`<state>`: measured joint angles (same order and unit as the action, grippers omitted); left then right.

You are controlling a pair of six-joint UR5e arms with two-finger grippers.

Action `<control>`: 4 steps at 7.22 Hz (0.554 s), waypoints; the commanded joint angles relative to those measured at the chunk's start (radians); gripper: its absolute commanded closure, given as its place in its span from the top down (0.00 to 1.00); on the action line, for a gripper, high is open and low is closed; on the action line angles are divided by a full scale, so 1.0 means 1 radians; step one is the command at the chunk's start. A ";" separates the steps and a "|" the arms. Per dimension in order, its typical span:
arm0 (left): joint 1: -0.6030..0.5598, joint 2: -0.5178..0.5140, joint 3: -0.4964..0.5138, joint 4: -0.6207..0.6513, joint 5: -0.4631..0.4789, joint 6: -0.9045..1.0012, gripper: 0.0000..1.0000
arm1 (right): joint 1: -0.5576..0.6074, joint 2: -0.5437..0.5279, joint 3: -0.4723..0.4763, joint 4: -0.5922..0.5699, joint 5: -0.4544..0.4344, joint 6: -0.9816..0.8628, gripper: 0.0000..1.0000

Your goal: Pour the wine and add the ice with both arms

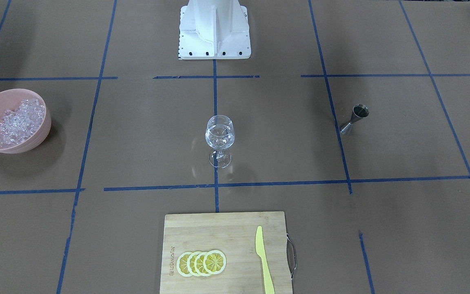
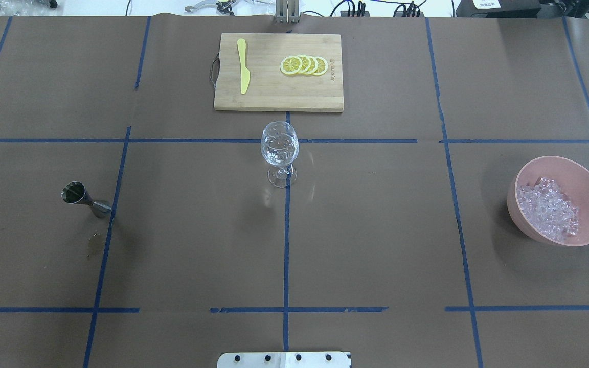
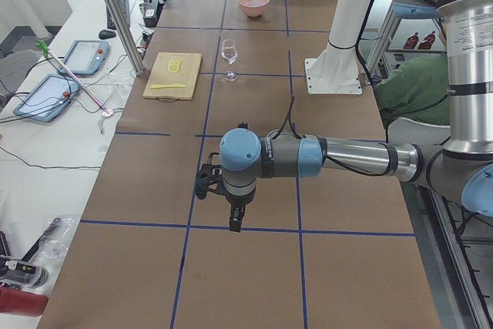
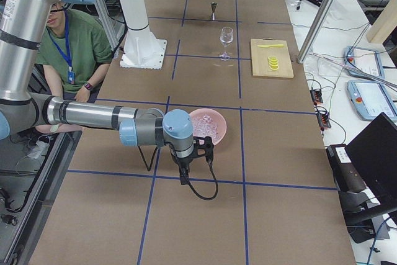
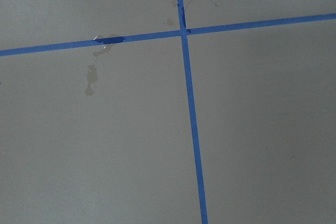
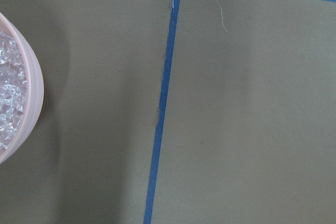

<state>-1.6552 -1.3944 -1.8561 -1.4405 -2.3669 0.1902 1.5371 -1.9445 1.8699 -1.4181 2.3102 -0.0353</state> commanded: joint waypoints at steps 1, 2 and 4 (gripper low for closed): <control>0.002 0.000 -0.003 -0.001 0.000 0.002 1.00 | 0.000 -0.001 0.000 -0.001 0.000 0.000 1.00; 0.002 0.005 -0.002 -0.001 0.000 0.002 1.00 | 0.000 0.001 0.000 -0.001 0.000 0.002 1.00; 0.005 0.000 -0.009 -0.035 0.002 0.003 1.00 | 0.000 0.045 0.002 0.014 0.002 0.009 1.00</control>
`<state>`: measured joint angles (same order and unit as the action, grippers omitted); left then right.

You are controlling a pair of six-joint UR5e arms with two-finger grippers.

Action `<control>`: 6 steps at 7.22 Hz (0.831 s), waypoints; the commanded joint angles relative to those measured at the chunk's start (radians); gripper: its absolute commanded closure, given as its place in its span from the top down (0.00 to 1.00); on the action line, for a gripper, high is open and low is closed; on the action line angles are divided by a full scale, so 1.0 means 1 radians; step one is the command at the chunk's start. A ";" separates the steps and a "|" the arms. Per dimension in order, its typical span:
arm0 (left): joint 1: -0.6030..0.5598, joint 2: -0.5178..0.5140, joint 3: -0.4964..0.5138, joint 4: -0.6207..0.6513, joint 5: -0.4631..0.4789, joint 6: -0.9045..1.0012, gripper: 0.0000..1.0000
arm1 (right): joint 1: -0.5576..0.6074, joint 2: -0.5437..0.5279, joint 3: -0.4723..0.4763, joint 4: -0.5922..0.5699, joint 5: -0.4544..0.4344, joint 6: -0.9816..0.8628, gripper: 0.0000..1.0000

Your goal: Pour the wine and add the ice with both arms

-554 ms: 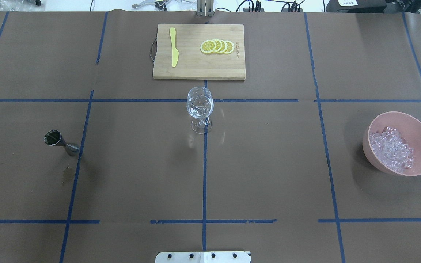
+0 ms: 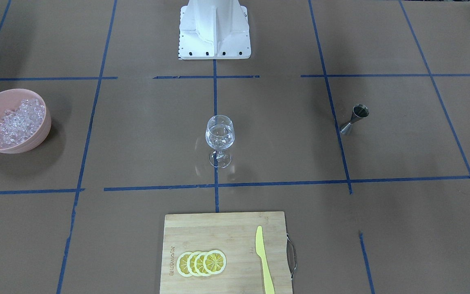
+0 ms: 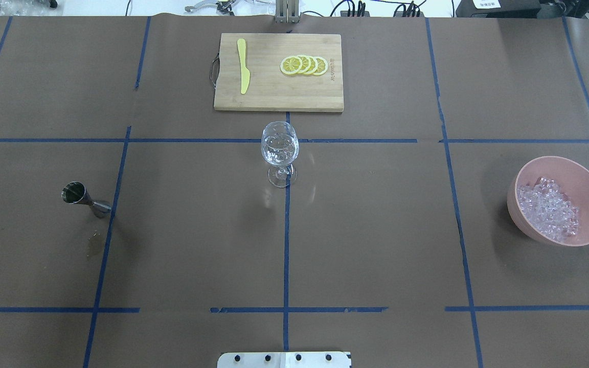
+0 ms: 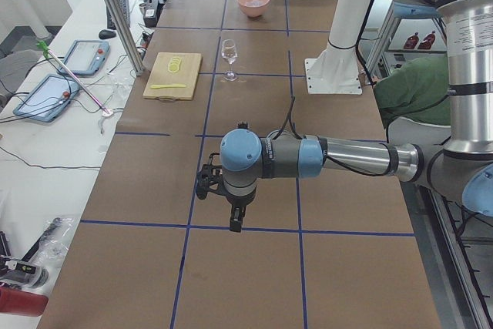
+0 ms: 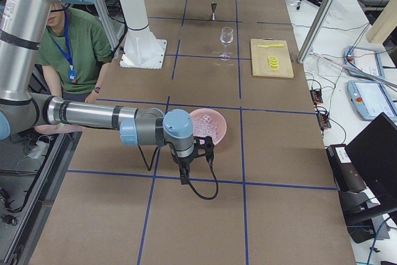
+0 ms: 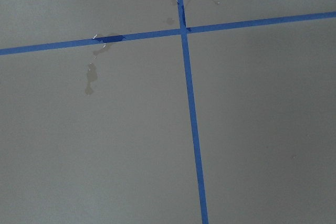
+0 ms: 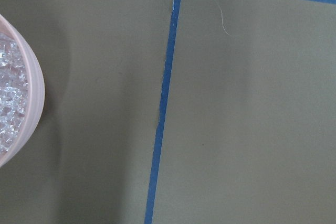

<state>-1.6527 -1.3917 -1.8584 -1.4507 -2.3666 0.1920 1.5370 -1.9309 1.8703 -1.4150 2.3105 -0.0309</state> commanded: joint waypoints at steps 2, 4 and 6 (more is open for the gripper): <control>0.002 -0.015 -0.024 -0.237 0.006 -0.002 1.00 | 0.000 0.122 0.045 0.011 -0.013 0.009 1.00; -0.002 -0.026 0.045 -0.572 0.000 -0.008 1.00 | 0.011 0.160 0.053 0.011 -0.010 0.063 1.00; -0.006 -0.059 0.063 -0.741 -0.008 -0.073 1.00 | 0.040 0.164 0.062 0.010 -0.005 0.066 1.00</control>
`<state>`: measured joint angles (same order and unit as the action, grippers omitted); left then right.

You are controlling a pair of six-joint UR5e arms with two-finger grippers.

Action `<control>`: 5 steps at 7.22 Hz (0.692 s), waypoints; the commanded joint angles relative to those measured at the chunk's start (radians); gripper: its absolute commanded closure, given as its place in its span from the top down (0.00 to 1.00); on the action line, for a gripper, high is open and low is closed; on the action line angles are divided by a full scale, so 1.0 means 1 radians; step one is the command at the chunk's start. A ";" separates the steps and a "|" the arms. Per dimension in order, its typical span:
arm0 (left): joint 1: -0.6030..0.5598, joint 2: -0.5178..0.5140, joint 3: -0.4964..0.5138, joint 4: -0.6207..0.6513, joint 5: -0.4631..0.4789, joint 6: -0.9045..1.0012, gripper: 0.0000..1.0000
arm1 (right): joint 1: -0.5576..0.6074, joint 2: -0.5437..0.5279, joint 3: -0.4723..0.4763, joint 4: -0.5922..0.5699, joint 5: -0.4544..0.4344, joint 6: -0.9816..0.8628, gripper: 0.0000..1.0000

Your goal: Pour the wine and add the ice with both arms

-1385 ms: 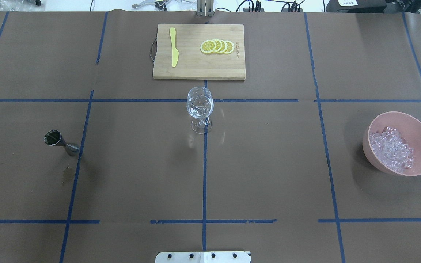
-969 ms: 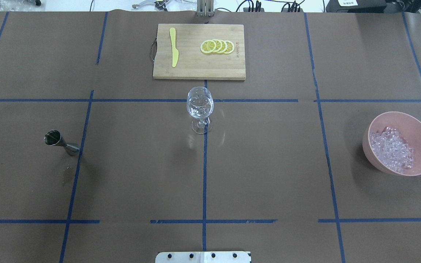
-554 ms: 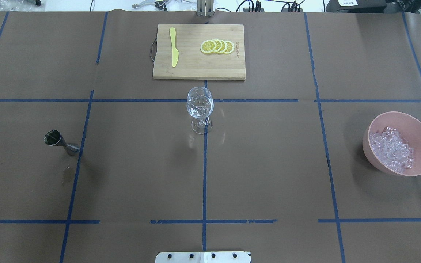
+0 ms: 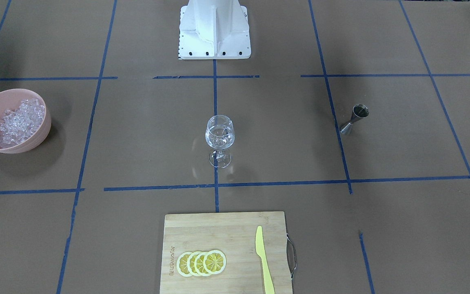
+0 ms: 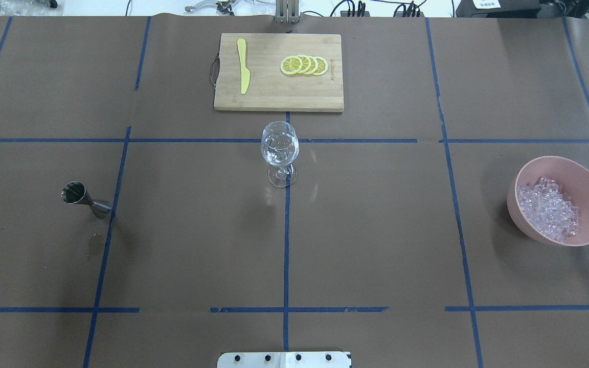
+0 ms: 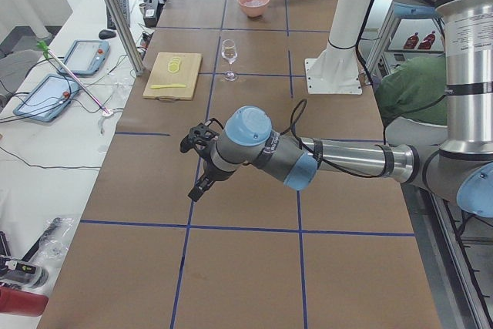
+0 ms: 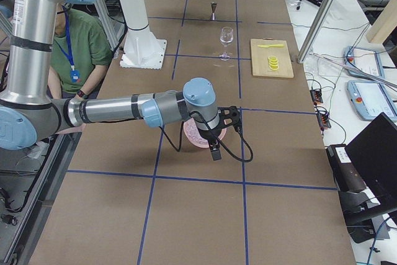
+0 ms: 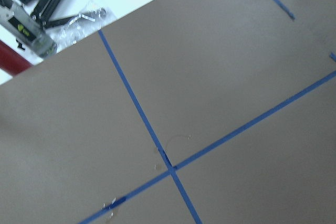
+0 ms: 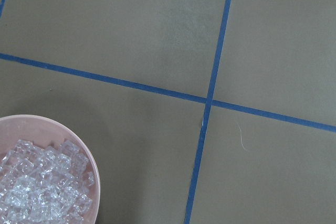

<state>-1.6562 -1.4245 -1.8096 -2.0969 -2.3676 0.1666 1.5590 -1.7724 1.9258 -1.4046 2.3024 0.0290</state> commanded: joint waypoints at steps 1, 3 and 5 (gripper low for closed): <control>-0.004 -0.024 0.004 -0.156 -0.027 -0.103 1.00 | 0.024 0.007 0.013 -0.002 0.027 0.008 1.00; 0.025 -0.033 0.007 -0.356 -0.039 -0.178 1.00 | 0.024 0.030 0.022 -0.001 0.043 0.009 1.00; 0.152 -0.045 -0.084 -0.490 0.028 -0.537 1.00 | 0.024 0.022 0.022 -0.001 0.041 0.056 1.00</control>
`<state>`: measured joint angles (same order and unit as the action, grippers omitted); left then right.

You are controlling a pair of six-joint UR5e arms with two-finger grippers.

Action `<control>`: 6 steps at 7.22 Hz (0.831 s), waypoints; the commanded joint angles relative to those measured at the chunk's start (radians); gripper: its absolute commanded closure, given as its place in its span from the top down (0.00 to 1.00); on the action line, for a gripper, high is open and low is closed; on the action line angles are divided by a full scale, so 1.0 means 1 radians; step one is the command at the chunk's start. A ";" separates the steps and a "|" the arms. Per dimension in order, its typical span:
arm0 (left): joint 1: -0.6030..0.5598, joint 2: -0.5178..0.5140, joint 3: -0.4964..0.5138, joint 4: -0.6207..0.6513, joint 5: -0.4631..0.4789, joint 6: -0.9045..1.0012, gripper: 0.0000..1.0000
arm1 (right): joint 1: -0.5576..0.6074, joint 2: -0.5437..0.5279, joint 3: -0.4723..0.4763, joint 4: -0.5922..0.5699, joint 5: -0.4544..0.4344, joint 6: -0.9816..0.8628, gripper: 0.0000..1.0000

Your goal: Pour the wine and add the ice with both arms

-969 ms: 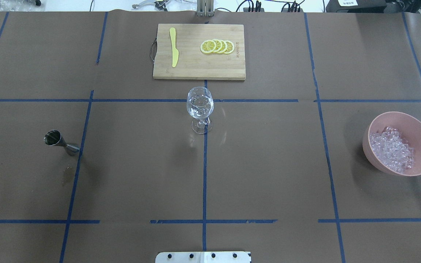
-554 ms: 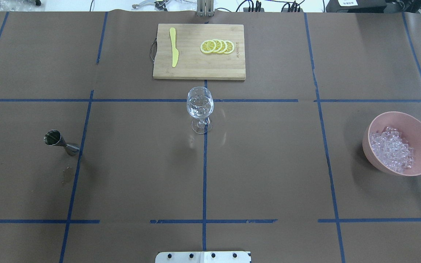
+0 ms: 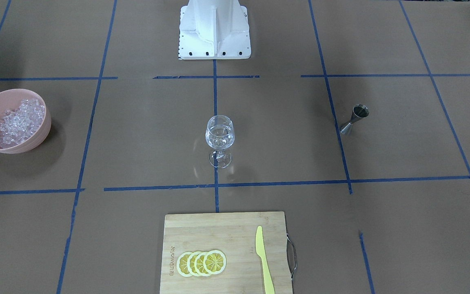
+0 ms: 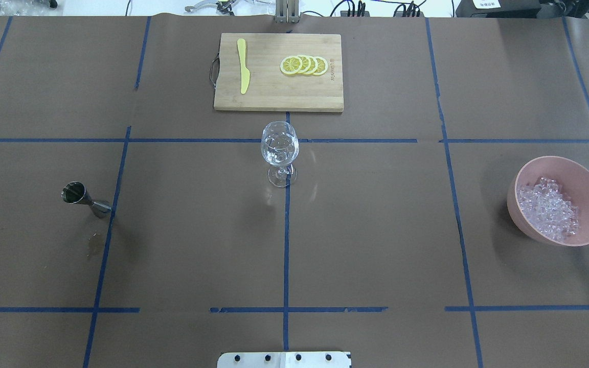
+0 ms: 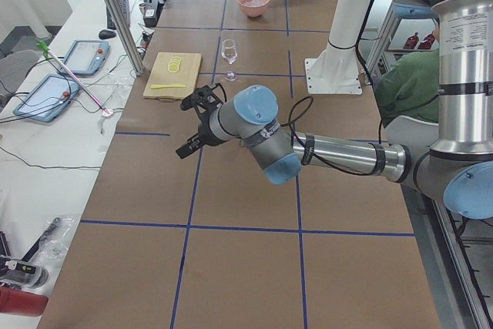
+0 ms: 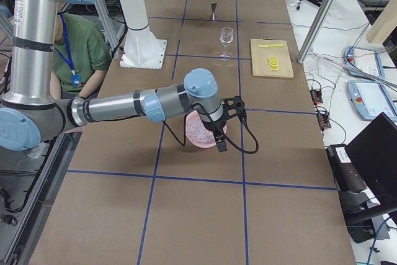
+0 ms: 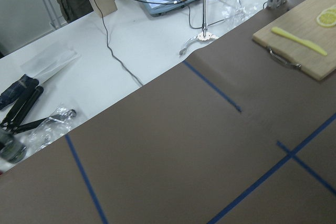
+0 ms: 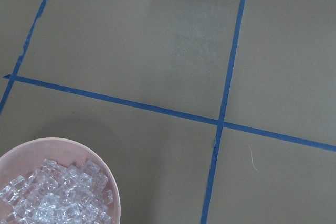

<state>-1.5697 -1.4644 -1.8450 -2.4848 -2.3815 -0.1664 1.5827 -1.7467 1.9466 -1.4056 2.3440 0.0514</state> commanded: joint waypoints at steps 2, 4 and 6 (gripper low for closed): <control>0.326 0.006 -0.072 -0.291 0.362 -0.477 1.00 | 0.000 -0.011 0.002 0.001 0.003 0.051 1.00; 0.536 0.027 -0.083 -0.374 0.653 -0.579 1.00 | 0.000 -0.025 0.003 0.001 0.005 0.053 1.00; 0.827 0.073 -0.085 -0.430 1.103 -0.655 1.00 | 0.002 -0.031 0.002 0.001 0.003 0.051 1.00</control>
<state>-0.9085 -1.4121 -1.9283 -2.8889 -1.5291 -0.7746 1.5836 -1.7741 1.9495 -1.4052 2.3480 0.1038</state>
